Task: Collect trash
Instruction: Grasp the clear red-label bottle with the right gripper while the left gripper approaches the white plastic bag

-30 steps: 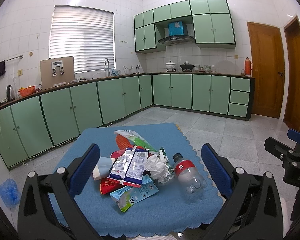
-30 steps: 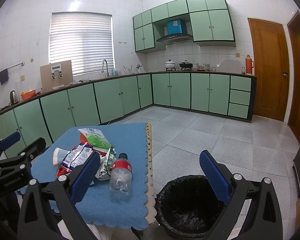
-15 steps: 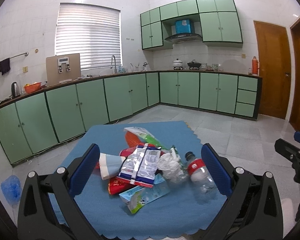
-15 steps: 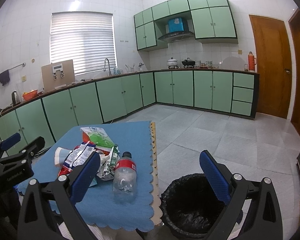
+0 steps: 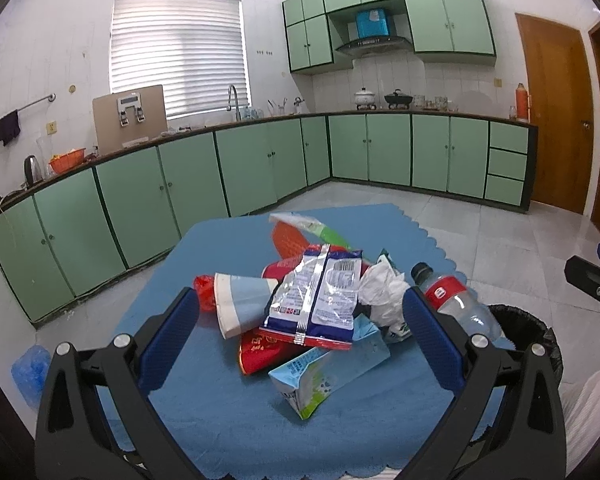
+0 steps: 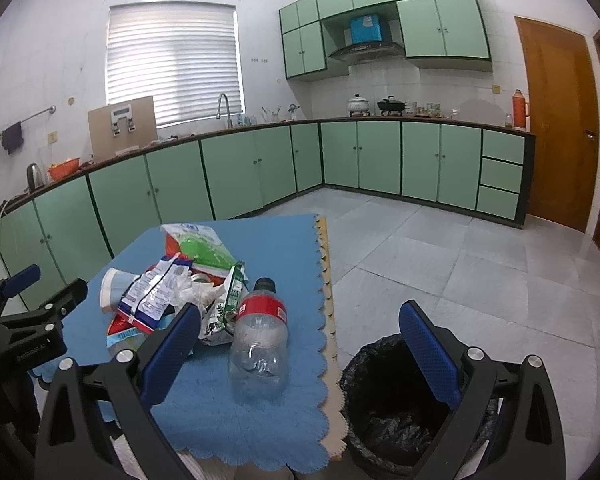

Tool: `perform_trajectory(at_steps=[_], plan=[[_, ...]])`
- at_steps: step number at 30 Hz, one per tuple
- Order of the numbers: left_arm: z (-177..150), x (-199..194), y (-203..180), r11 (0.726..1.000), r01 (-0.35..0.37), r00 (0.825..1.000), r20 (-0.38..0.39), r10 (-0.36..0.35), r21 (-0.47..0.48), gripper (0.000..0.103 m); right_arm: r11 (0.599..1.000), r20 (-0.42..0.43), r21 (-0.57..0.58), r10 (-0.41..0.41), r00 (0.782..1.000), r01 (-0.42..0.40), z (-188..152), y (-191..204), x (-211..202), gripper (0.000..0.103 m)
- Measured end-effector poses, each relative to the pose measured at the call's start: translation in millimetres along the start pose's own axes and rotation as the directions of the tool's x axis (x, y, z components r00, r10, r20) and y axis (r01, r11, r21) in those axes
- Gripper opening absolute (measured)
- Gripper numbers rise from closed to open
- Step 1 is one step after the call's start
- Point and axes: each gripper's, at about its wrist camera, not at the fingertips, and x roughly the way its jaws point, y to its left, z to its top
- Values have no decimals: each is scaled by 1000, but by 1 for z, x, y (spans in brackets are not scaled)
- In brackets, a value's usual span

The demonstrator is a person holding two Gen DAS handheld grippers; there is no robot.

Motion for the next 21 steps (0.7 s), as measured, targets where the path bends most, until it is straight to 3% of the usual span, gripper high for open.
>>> perform_trajectory(at_steps=[21], plan=[[-23,73,18,999,4,993,-121,-11,-51,98,999,-171,-21,37,985,-42,-39,25,108,81]])
